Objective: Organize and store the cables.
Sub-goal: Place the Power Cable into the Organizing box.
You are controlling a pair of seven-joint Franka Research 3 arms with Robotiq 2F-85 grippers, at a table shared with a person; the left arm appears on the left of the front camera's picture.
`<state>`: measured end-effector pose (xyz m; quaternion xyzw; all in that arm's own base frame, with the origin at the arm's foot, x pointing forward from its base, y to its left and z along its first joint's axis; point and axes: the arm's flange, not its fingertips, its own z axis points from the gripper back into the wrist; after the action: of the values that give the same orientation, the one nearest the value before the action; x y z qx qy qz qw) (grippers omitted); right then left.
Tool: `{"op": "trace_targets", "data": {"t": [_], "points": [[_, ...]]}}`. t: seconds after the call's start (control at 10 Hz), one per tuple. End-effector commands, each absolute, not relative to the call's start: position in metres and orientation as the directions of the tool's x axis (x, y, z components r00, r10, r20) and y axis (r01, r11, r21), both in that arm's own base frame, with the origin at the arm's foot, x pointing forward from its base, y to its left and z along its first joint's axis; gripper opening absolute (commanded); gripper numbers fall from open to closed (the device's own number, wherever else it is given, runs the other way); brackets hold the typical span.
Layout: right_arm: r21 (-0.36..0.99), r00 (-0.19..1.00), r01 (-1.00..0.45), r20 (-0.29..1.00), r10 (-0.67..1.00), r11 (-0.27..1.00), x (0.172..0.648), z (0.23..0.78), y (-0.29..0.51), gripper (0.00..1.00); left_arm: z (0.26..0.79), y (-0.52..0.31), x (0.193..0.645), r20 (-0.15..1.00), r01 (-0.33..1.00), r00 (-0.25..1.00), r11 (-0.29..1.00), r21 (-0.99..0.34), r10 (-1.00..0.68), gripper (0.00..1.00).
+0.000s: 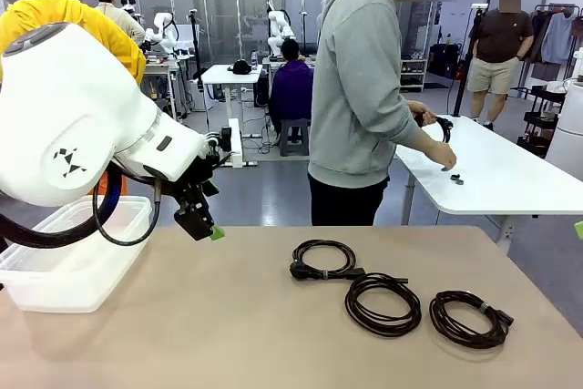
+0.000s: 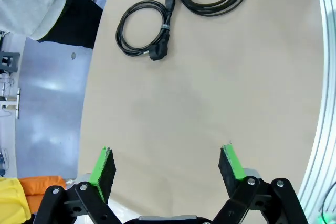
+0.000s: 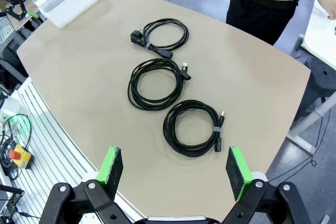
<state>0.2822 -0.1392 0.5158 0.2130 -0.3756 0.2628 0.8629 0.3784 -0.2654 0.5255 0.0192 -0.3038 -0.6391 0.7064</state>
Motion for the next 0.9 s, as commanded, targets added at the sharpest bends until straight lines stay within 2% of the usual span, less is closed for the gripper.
{"op": "trace_targets", "data": {"t": [0.0,0.1,0.3,0.6,0.7,0.8], "points": [[0.163,0.566,-0.627,0.767,0.302,0.762,0.282,0.515,-0.142,1.0,0.525,-0.266,0.377,0.399,0.895,0.0,0.178,0.408,-0.917,1.0],[0.163,0.566,-0.627,0.767,0.302,0.762,0.282,0.515,-0.142,1.0,0.526,-0.265,0.378,0.405,0.891,-0.001,0.182,0.415,-0.914,1.0],[0.163,0.566,-0.627,0.767,0.302,0.762,0.282,0.515,-0.142,1.0,0.519,-0.332,0.409,0.413,0.923,-0.033,0.131,0.363,-0.91,1.0],[0.163,0.566,-0.627,0.767,0.302,0.762,0.282,0.515,-0.142,1.0,0.494,-0.421,0.451,0.341,0.978,-0.046,0.026,0.206,-0.939,1.0],[0.163,0.566,-0.627,0.767,0.302,0.762,0.282,0.515,-0.142,1.0,0.48,-0.442,0.463,0.288,0.982,-0.032,0.024,0.189,-0.957,1.0],[0.163,0.566,-0.627,0.767,0.302,0.762,0.282,0.515,-0.142,1.0,0.47,-0.459,0.472,0.285,0.984,-0.018,0.034,0.174,-0.958,1.0]]}}
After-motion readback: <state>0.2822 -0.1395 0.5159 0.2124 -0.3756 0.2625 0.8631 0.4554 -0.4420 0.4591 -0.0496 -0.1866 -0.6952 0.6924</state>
